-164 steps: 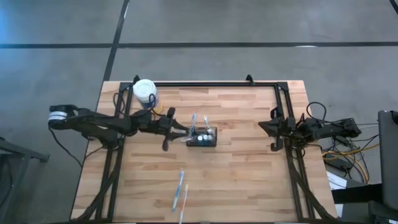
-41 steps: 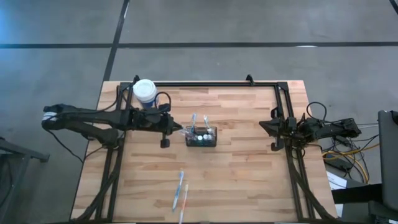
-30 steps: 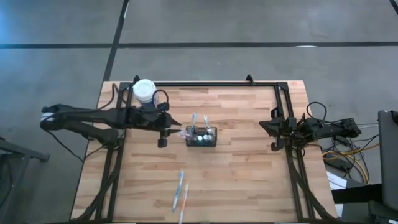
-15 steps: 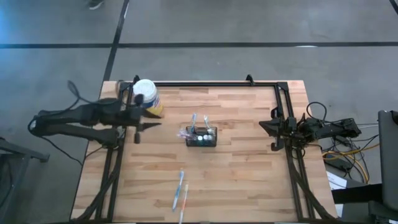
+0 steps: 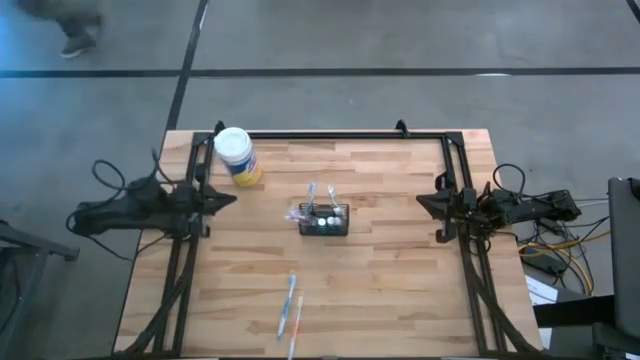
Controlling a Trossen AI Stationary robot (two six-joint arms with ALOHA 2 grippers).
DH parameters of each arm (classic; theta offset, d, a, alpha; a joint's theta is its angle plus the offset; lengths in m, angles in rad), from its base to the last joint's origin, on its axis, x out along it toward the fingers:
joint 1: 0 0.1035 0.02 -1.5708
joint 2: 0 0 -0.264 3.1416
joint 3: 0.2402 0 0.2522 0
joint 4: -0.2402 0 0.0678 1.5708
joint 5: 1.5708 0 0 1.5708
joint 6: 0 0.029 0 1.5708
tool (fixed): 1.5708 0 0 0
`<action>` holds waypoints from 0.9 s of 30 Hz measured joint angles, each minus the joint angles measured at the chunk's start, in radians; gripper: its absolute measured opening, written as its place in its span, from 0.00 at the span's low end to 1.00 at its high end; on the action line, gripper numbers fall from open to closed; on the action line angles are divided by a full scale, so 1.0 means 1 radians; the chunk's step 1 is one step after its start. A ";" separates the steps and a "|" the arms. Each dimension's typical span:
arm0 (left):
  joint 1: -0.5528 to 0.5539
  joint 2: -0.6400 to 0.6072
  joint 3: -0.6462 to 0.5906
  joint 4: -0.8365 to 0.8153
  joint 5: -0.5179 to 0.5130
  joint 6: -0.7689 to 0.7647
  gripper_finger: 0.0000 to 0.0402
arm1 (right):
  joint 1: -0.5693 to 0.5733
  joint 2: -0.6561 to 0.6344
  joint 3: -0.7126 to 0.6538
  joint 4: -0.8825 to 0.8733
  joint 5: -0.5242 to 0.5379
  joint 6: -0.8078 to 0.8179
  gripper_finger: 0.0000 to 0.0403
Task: Pick & Place toothbrushing station
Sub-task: Put the blue toothbrush into the wire organizer
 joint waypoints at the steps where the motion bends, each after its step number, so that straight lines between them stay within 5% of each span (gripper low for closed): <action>1: 0.000 -0.019 -0.025 0.028 0.000 -0.012 0.01 | 0.000 0.000 0.000 0.000 0.000 0.000 0.02; 11: 0.000 -0.062 -0.210 0.107 -0.038 -0.020 0.01 | 0.000 0.000 0.000 -0.045 0.000 0.001 0.02; 27: 0.001 -0.095 -0.276 0.119 -0.038 -0.004 0.00 | 0.000 0.000 0.000 -0.094 0.000 0.027 0.02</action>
